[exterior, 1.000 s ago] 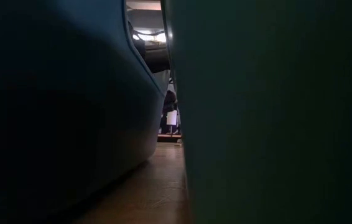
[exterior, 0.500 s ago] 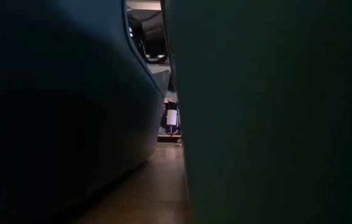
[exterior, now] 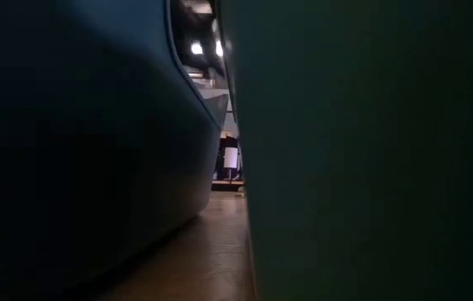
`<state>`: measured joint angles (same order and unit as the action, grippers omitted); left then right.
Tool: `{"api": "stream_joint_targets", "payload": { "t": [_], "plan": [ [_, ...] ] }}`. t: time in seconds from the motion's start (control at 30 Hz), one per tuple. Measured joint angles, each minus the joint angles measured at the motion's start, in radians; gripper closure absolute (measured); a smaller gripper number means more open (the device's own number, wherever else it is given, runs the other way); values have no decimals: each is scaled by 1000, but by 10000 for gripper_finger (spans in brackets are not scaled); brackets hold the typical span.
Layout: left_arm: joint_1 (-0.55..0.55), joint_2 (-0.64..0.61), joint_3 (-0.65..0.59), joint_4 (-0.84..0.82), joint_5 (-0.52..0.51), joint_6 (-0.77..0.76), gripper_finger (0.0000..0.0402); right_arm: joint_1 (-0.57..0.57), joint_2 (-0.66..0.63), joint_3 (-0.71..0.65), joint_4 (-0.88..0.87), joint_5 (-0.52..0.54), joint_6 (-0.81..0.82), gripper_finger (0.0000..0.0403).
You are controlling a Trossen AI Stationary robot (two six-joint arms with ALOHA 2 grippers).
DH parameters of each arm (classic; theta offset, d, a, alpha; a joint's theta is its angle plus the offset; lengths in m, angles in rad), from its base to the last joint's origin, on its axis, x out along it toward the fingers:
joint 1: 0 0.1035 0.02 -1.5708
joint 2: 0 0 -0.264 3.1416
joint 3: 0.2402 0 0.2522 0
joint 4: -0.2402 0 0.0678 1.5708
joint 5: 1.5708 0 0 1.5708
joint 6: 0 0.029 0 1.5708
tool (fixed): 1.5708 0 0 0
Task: Pick and place USB-C Cables
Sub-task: Put the light blue charger cable into the blue container
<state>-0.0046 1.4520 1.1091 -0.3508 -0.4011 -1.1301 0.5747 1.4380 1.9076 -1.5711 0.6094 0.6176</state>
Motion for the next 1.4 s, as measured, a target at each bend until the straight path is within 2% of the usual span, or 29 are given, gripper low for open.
{"api": "stream_joint_targets", "payload": {
  "t": [0.17,0.33,0.5,0.63,0.8,1.0,1.23,1.4],
  "plan": [
    [-181,-134,0,-83,0,-87,398,0,0,0,0,14,-1,187],
    [-424,-209,0,-92,-57,-291,398,0,0,0,0,20,0,187],
    [-648,-189,1,-99,-158,-545,398,-3,0,0,0,69,5,187],
    [-744,-114,1,-130,-190,-724,398,-10,0,0,0,106,25,187],
    [-765,-8,1,-208,-143,-889,398,-30,0,0,1,107,34,187],
    [-729,83,1,-232,-47,-917,398,-48,0,0,11,106,36,187],
    [-649,200,1,-221,121,-821,398,-62,0,0,11,105,35,187],
    [-582,267,5,-102,218,-705,398,-62,0,0,11,102,33,187]
  ]
}}
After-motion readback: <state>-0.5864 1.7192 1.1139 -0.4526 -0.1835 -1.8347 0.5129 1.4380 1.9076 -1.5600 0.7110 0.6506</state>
